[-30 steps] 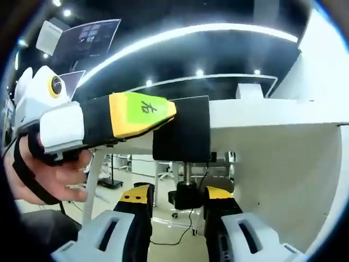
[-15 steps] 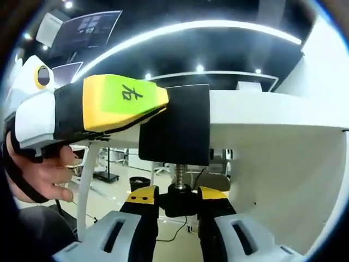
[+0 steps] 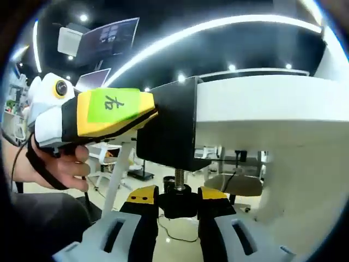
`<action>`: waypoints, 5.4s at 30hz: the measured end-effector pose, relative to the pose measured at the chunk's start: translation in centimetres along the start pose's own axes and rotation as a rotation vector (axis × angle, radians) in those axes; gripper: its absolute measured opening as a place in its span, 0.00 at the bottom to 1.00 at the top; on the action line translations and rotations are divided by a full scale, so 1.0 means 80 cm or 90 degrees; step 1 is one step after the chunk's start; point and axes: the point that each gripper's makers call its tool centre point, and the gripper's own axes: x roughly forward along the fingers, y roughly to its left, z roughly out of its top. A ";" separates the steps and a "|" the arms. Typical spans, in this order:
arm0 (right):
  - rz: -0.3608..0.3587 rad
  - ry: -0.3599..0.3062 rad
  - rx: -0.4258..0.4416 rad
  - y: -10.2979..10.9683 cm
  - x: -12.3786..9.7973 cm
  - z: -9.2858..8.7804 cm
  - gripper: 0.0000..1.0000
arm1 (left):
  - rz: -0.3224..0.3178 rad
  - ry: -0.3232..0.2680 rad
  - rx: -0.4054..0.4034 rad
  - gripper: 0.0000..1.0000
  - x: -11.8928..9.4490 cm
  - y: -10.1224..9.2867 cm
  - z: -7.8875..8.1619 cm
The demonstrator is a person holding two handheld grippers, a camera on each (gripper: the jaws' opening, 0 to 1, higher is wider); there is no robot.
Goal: Clamp the fixed fixture on the desktop, loosen the retaining clip, secure it to the edge of the desk, and tighten the retaining clip.
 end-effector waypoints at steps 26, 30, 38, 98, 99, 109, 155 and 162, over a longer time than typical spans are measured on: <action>0.055 0.017 0.006 0.000 -0.021 -0.013 0.37 | -0.013 -0.027 -0.061 0.17 -0.003 -0.015 0.005; 0.050 0.011 0.012 0.003 -0.035 -0.010 0.39 | -0.017 -0.023 -0.054 0.20 -0.004 -0.021 0.002; 0.018 -0.010 0.029 -0.014 -0.047 0.000 0.40 | -0.044 -0.053 -0.094 0.33 -0.009 -0.032 0.015; 0.059 0.005 0.015 0.024 -0.147 0.111 0.43 | 0.232 0.063 -0.020 0.38 -0.129 0.037 0.061; 0.060 0.004 0.012 0.023 -0.147 0.115 0.43 | 0.234 0.067 -0.010 0.38 -0.131 0.037 0.067; 0.084 0.019 -0.037 0.004 -0.161 0.161 0.46 | 0.263 0.073 0.033 0.40 -0.160 0.048 0.115; 0.100 0.140 -0.070 -0.061 -0.211 0.206 0.44 | 0.280 0.198 0.039 0.45 -0.184 0.029 0.203; 0.114 0.146 -0.077 -0.060 -0.208 0.209 0.44 | 0.280 0.257 0.048 0.48 -0.187 0.030 0.185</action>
